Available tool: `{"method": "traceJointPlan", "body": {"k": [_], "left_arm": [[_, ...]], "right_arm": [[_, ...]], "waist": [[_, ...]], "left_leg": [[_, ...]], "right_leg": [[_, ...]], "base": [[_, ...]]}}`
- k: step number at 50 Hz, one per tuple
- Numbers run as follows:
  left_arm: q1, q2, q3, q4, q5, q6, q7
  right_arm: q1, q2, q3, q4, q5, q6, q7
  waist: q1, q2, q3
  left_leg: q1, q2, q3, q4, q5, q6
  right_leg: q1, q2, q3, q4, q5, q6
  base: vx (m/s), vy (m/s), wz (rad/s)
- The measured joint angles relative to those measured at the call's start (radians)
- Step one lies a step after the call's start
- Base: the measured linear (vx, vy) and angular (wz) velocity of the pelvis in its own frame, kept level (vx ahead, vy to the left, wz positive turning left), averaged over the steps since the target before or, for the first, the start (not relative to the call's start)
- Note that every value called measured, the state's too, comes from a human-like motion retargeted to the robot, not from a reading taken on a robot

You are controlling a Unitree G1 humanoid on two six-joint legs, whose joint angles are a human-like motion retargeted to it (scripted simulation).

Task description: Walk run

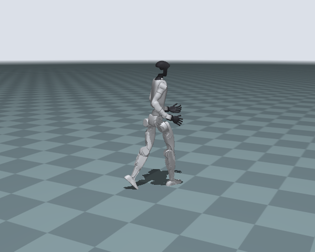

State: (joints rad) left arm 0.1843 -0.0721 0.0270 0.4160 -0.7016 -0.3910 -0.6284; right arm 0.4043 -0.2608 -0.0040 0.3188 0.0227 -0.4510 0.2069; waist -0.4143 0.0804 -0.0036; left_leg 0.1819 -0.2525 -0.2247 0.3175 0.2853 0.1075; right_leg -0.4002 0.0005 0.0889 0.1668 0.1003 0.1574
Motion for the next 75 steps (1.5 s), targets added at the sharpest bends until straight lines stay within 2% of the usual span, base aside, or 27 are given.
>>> {"method": "traceJointPlan", "body": {"k": [3,5,9,13,16,19,23,27,32,35,37,40,42,44,48,50,52,53,55,58,60,63,65,68,70,72,75], "left_arm": [[0.025,-0.019,-0.034,0.009,0.031,0.005,-0.002],[0.026,-0.029,-0.044,0.012,0.031,0.0,0.005],[0.058,-0.056,-0.009,0.005,0.021,0.009,-0.021],[0.077,-0.051,0.027,-0.019,0.011,0.0,-0.015],[0.074,-0.03,0.051,-0.047,0.025,-0.002,-0.015],[0.058,-0.03,0.064,-0.066,0.037,-0.014,0.004],[0.034,-0.075,0.087,-0.076,0.011,-0.047,0.082],[0.022,-0.106,0.114,-0.085,-0.007,-0.08,0.125],[-0.006,-0.09,0.105,-0.094,0.005,-0.078,0.158],[-0.078,-0.044,0.067,-0.104,-0.001,-0.062,0.157],[-0.147,-0.008,0.063,-0.117,-0.017,-0.044,0.145],[-0.205,0.018,0.045,-0.145,-0.052,-0.012,0.123],[-0.186,0.032,0.031,-0.185,-0.059,-0.024,0.12],[-0.149,0.04,0.04,-0.215,-0.057,-0.031,0.106],[-0.067,0.021,0.06,-0.221,-0.051,-0.031,0.061],[-0.027,0.01,0.061,-0.203,-0.062,-0.023,0.053],[-0.005,0.001,0.065,-0.185,-0.095,0.001,0.043],[0.002,-0.001,0.065,-0.181,-0.114,0.014,0.036],[0.029,-0.005,0.083,-0.197,-0.131,0.039,0.012],[0.049,-0.048,0.097,-0.227,-0.063,0.034,0.015],[0.054,-0.094,0.112,-0.232,0.012,-0.014,0.078],[0.068,-0.114,0.089,-0.238,0.052,-0.085,0.119],[0.08,-0.108,0.081,-0.225,0.04,-0.06,0.083],[0.08,-0.062,0.058,-0.203,0.017,0.003,0.018],[0.063,-0.027,0.049,-0.21,0.026,0.003,0.011],[0.022,0.028,0.045,-0.236,0.053,-0.037,0.04],[-0.027,0.1,0.039,-0.299,0.091,-0.095,0.135]], "right_arm": [[0.011,0.061,-0.028,0.03,0.031,-0.003,-0.05],[-0.027,0.098,-0.014,0.058,0.049,-0.014,-0.095],[-0.171,0.154,0.052,0.098,0.067,-0.03,-0.131],[-0.312,0.146,0.115,0.037,0.031,-0.04,-0.13],[-0.405,0.097,0.101,-0.032,-0.036,-0.018,-0.118],[-0.496,0.023,0.056,-0.073,-0.088,-0.014,-0.118],[-0.562,-0.044,0.032,-0.068,-0.11,-0.032,-0.161],[-0.525,-0.032,0.031,0.005,-0.082,-0.045,-0.173],[-0.364,0.039,-0.042,0.275,-0.156,0.003,-0.093],[-0.238,0.062,-0.085,0.477,-0.16,0.017,-0.154],[-0.134,0.089,-0.094,0.571,-0.112,-0.007,-0.159],[0.061,0.083,-0.088,0.583,-0.027,-0.058,-0.069],[0.177,0.067,-0.109,0.539,-0.042,-0.066,-0.021],[0.255,0.064,-0.157,0.493,-0.083,-0.08,-0.016],[0.303,0.109,-0.221,0.391,-0.067,-0.147,-0.127],[0.309,0.139,-0.208,0.317,-0.021,-0.175,-0.208],[0.273,0.155,-0.177,0.223,0.006,-0.18,-0.269],[0.239,0.161,-0.16,0.175,0.007,-0.175,-0.291],[0.164,0.162,-0.102,0.074,-0.005,-0.159,-0.33],[-0.062,0.142,-0.055,-0.045,0.021,-0.194,-0.379],[-0.218,0.103,0.013,-0.118,0.072,-0.221,-0.401],[-0.377,0.045,0.088,-0.241,0.175,-0.195,-0.315],[-0.411,-0.003,0.096,-0.298,0.216,-0.161,-0.243],[-0.361,-0.063,0.035,-0.36,0.202,-0.092,-0.161],[-0.313,-0.085,-0.003,-0.37,0.169,-0.072,-0.145],[-0.29,-0.067,0.002,-0.329,0.124,-0.066,-0.181],[-0.255,-0.039,0.081,-0.206,0.09,-0.069,-0.181]], "waist": [[-0.012,0.021,-0.019],[-0.014,0.013,-0.023],[0.052,-0.043,-0.023],[0.213,-0.079,-0.003],[0.286,-0.076,0.008],[0.34,-0.063,0.038],[0.394,-0.06,0.074],[0.433,-0.115,0.09],[0.382,-0.127,0.097],[0.254,-0.121,0.157],[0.235,-0.015,0.159],[0.206,0.04,0.167],[0.14,0.032,0.15],[0.048,0.056,0.137],[-0.083,0.108,0.122],[-0.092,0.122,0.134],[-0.061,0.114,0.142],[-0.049,0.105,0.141],[-0.003,0.084,0.117],[0.054,0.055,0.092],[0.139,0.006,0.043],[0.316,-0.027,0.019],[0.426,-0.094,-0.001],[0.516,-0.146,0.014],[0.544,-0.188,0.07],[0.454,-0.146,0.117],[0.405,-0.043,0.154]], "left_leg": [[-0.138,0.103,0.164,0.281,0.191,-0.294],[-0.226,0.204,0.334,0.486,0.238,-0.369],[-0.392,0.152,0.4,0.581,0.013,-0.189],[-0.611,0.154,0.477,0.541,-0.174,-0.184],[-0.744,0.278,0.601,0.436,-0.289,-0.101],[-0.853,0.357,0.692,0.283,-0.328,-0.028],[-0.974,0.376,0.664,0.145,-0.38,-0.016],[-0.97,0.399,0.706,0.206,-0.422,0.017],[-0.868,0.339,0.643,0.285,-0.576,0.048],[-0.727,0.195,0.521,0.345,-0.715,0.073],[-0.687,0.284,0.42,0.32,-0.737,0.047],[-0.578,0.288,0.377,0.309,-0.801,0.034],[-0.458,0.211,0.355,0.188,-0.744,0.038],[-0.331,0.172,0.298,0.044,-0.579,-0.002],[-0.123,0.167,0.227,-0.143,0.064,-0.133],[-0.067,0.224,0.285,-0.033,0.238,-0.246],[-0.066,0.263,0.343,0.206,0.238,-0.27],[-0.077,0.26,0.346,0.321,0.238,-0.259],[-0.114,0.162,0.281,0.455,0.238,-0.274],[-0.326,0.066,0.229,0.784,0.068,-0.228],[-0.492,0.126,0.355,0.886,-0.087,-0.126],[-0.729,0.296,0.479,0.821,-0.249,-0.061],[-0.842,0.371,0.584,0.66,-0.301,-0.056],[-0.847,0.3,0.606,0.161,-0.331,-0.053],[-0.809,0.214,0.516,-0.06,-0.381,-0.111],[-0.734,0.187,0.4,-0.163,-0.423,-0.187],[-0.684,0.335,0.355,-0.046,-0.322,-0.133]], "right_leg": [[0.028,-0.013,-0.035,0.081,-0.118,-0.062],[0.082,-0.091,-0.237,0.075,-0.153,-0.076],[0.196,-0.067,-0.155,-0.001,-0.182,-0.108],[0.28,-0.055,-0.202,-0.08,-0.187,-0.116],[0.328,-0.007,-0.252,-0.116,-0.223,-0.126],[0.384,0.05,-0.273,-0.135,-0.273,-0.141],[0.437,0.102,-0.256,-0.136,-0.294,-0.168],[0.468,0.081,-0.254,-0.093,-0.104,-0.158],[0.424,0.047,-0.289,0.166,0.419,-0.171],[0.261,0.021,-0.34,0.721,0.423,-0.238],[0.136,0.194,-0.317,0.714,0.392,-0.201],[-0.092,0.119,-0.419,0.896,0.143,-0.289],[-0.234,0.01,-0.426,0.896,0.017,-0.293],[-0.345,-0.04,-0.415,0.778,-0.049,-0.234],[-0.446,-0.074,-0.341,0.362,-0.115,-0.062],[-0.404,-0.063,-0.34,0.203,-0.189,0.012],[-0.348,-0.059,-0.404,0.197,-0.184,-0.054],[-0.32,-0.059,-0.434,0.237,-0.121,-0.161],[-0.251,-0.027,-0.352,0.35,-0.288,-0.263],[-0.151,-0.019,-0.256,0.449,-0.449,-0.271],[-0.051,0.017,-0.2,0.415,-0.498,-0.301],[0.172,0.101,-0.159,0.196,-0.353,-0.31],[0.304,0.057,-0.248,0.062,-0.05,-0.273],[0.448,0.052,-0.245,0.036,0.39,-0.187],[0.475,-0.039,-0.308,0.259,0.423,-0.161],[0.491,0.117,-0.233,0.381,0.423,-0.182],[0.48,0.356,-0.186,0.471,0.422,-0.149]], "base": [[0.88,-0.25,2.27],[0.63,-0.17,1.61],[0.86,-0.21,0.51],[0.79,-0.16,-0.68],[0.91,-0.2,0.2],[0.96,-0.13,0.41],[0.88,-0.08,-0.11],[1.38,0.02,-0.33],[1.48,0.1,0.82],[1.6,-0.06,2.55],[1.64,-0.34,0.97],[1.71,-0.41,0.6],[1.83,-0.45,1.17],[1.9,-0.52,1.54],[1.81,-0.58,1.0],[2.31,-0.88,-0.38],[1.85,-0.58,-1.01],[2.2,-0.77,-1.01],[2.28,-0.81,-0.95],[1.91,-0.44,-0.5],[2.02,-0.42,-1.47],[2.15,-0.38,-1.61],[2.41,-0.35,-1.0],[2.24,-0.3,-0.15],[2.33,-0.33,0.39],[1.91,-0.4,1.46],[2.3,-0.44,0.12]]}}
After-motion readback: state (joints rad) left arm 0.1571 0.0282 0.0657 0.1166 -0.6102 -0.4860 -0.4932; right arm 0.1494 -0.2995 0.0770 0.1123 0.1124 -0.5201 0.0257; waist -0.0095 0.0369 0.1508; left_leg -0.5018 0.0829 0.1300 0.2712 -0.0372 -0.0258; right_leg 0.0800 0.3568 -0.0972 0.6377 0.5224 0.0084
